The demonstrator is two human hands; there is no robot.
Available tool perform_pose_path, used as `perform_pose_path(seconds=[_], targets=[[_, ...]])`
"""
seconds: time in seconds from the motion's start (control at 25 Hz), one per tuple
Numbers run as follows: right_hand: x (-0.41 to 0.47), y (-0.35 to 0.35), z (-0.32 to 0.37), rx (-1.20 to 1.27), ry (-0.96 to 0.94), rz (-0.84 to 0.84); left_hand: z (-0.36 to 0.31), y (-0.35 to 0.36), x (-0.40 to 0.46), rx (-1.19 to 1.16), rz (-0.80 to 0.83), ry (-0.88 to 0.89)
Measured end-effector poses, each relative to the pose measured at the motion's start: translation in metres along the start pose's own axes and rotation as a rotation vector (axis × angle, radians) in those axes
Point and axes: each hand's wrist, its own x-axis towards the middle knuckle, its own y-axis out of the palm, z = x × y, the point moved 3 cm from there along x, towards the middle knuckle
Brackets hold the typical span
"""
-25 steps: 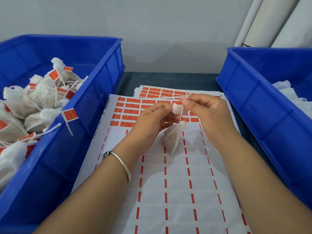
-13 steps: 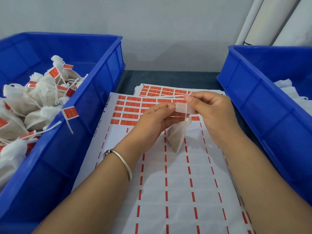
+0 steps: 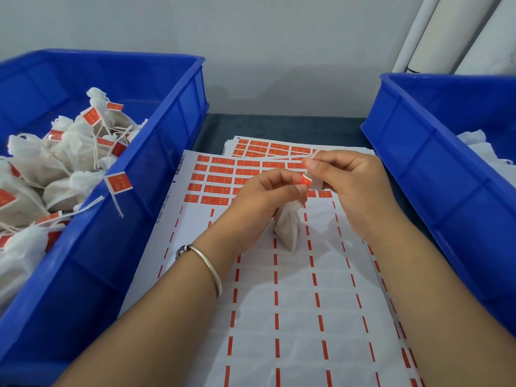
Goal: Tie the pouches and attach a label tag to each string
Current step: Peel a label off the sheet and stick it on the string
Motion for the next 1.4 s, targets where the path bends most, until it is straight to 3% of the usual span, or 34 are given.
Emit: perform_pose_path(seconds=[0.36,0.64,1.12,1.4], targets=[[0.001,0.001,-0.003,0.077,0.043,-0.007,0.0,-0.001,-0.001,-0.118,0.011,-0.002],[0.003,0.003,-0.007,0.132,0.089,0.01,0.002,0.001,-0.001,-0.368,-0.142,-0.185],[0.003,0.004,-0.008,0.135,0.06,0.031,0.002,0.0,-0.002,-0.234,0.093,-0.18],[0.002,0.003,-0.006,0.103,0.026,0.049,0.005,-0.003,0.0,-0.204,0.094,-0.16]])
